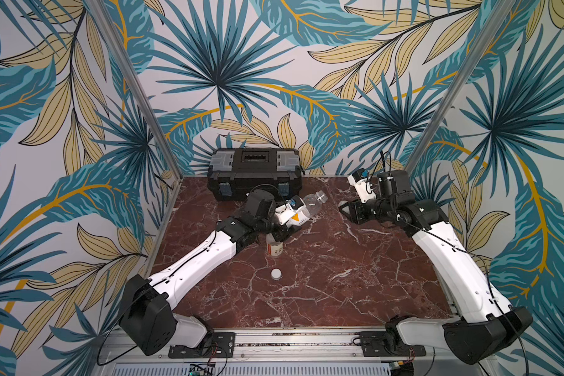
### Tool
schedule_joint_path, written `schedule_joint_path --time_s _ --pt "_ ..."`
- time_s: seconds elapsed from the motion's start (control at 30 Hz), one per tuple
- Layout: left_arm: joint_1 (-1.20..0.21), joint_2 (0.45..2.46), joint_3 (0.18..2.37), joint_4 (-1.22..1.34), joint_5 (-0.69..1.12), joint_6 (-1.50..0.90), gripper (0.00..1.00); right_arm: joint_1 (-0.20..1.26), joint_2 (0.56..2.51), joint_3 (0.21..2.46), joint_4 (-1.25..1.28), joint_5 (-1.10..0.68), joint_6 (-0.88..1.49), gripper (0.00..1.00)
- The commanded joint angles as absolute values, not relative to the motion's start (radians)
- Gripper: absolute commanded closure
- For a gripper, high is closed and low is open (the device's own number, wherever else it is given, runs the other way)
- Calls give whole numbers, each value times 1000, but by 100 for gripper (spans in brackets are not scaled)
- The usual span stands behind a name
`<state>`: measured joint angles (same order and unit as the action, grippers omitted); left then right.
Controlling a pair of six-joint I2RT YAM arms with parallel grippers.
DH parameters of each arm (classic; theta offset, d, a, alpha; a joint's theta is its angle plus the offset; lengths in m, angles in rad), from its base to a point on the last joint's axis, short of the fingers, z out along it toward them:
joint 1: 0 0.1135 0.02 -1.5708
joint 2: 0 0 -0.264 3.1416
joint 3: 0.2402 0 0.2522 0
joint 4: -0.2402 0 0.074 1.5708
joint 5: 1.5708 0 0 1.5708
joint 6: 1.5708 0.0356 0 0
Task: Screw on the bottle caps
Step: Screw the bottle cap onto the plastic bottle.
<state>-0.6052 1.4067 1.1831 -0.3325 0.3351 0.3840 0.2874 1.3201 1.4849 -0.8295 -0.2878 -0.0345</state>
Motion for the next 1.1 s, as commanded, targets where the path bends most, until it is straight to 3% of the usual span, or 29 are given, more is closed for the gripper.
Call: schedule_joint_path --time_s 0.0,0.6,1.07 --pt "-604 1381 1196 -335 394 444 100 283 1300 1486 -884 -479 -159 54" --pt "-607 1283 1153 -390 480 584 100 261 1347 1721 -1135 -737 -425 54" --pt "-609 1284 1154 -400 517 586 100 261 1357 1678 -1055 -805 -403 54"
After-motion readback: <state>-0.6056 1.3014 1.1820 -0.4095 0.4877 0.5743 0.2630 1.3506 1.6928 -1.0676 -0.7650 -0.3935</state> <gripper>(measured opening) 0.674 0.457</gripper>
